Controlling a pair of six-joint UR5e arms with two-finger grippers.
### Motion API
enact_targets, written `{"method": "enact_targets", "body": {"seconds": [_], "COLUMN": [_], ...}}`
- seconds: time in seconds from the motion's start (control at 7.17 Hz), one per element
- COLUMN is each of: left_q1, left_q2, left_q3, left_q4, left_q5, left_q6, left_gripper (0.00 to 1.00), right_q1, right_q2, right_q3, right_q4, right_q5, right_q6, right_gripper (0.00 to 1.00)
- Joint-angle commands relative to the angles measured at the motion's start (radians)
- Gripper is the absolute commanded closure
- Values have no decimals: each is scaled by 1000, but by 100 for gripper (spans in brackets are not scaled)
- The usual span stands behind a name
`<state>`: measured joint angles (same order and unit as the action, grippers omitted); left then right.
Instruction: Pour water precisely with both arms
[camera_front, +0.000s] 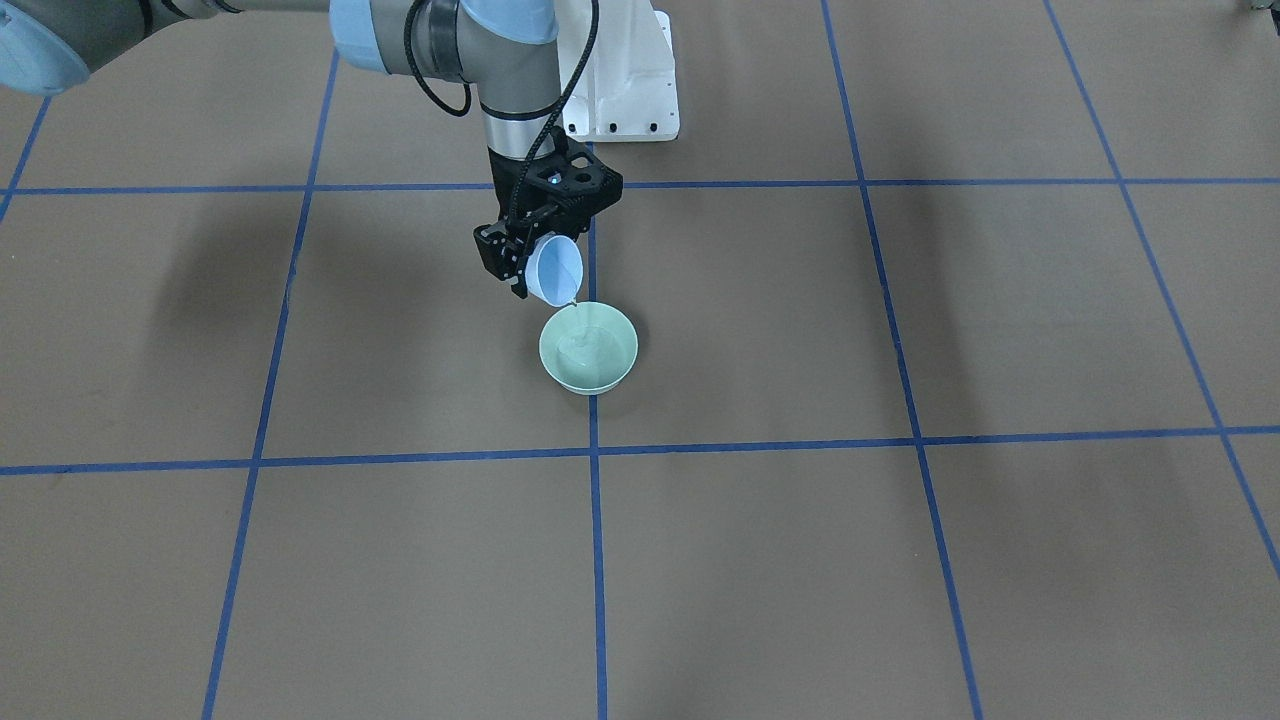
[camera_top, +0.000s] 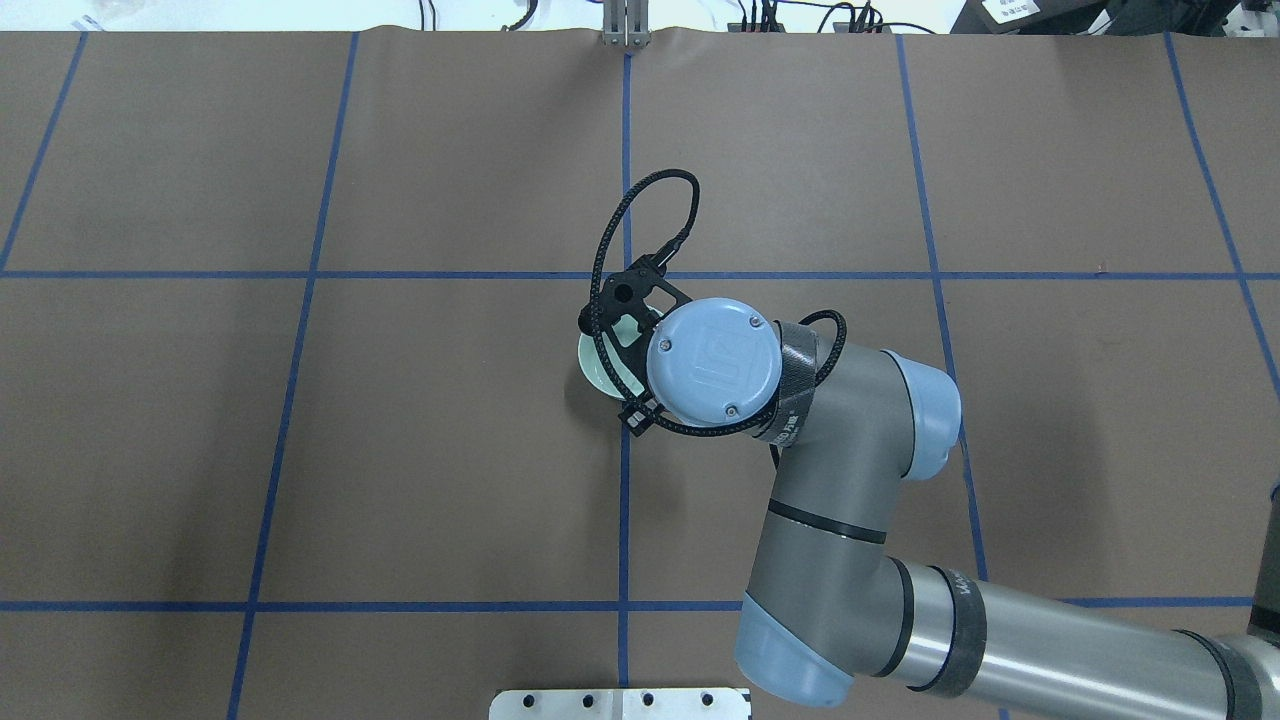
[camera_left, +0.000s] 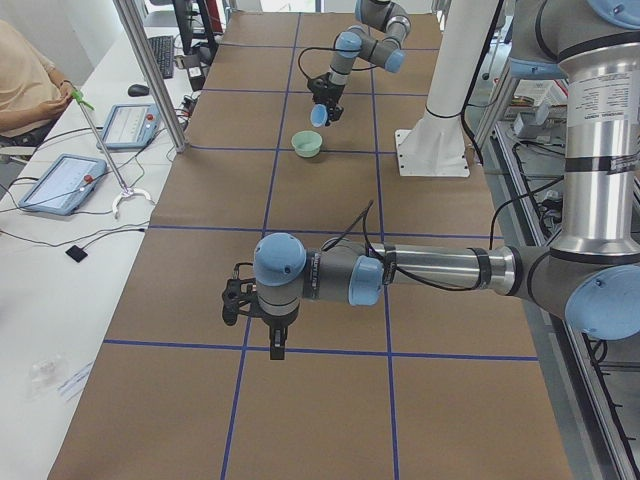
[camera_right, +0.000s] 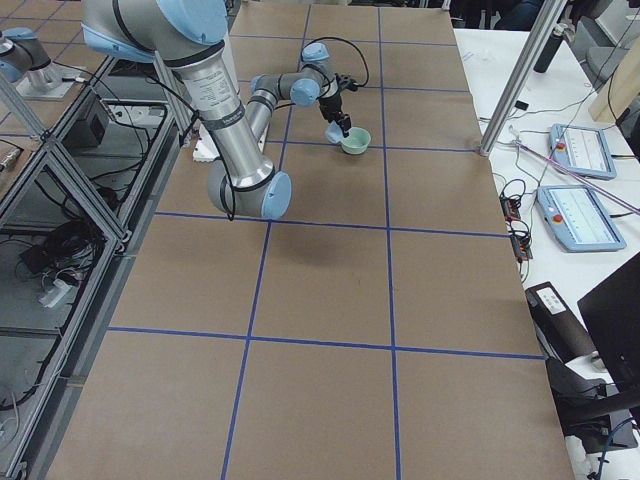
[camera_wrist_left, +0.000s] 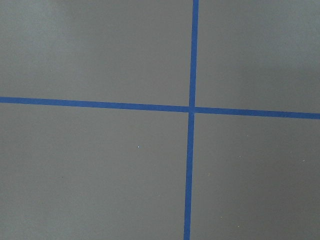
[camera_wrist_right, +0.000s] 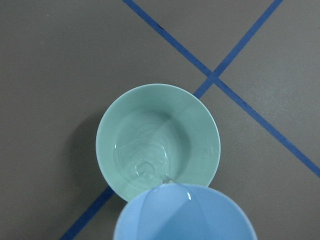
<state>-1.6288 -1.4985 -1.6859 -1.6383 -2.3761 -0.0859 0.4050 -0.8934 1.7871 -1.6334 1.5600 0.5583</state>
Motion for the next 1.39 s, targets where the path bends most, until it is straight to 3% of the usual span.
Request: {"method": "enact_targets", "body": {"seconds": [0.0,0.42,0.7,0.84,1.26], "left_q1": [0,0,0,0,1], "left_q2": [0,0,0,0,0], "left_q3": [0,-2,-2,0,2], "left_q4": [0,-1,-1,-1,-1], "left_q5": [0,0,0,0,0], "left_q6": [0,0,0,0,0], "left_gripper": [0,0,0,0,0], "right_q1": [0,2,6,8,14], "right_q2": [1,-39,-82,-82,-114], "right_q3": [2,2,2,12,20], "right_q4": [32,214,376,397,544], "right_q5": [0,-3,-11,-24,-186], "right_q6": [14,92,258,372,572], "right_gripper": [100,100,100,100,100]}}
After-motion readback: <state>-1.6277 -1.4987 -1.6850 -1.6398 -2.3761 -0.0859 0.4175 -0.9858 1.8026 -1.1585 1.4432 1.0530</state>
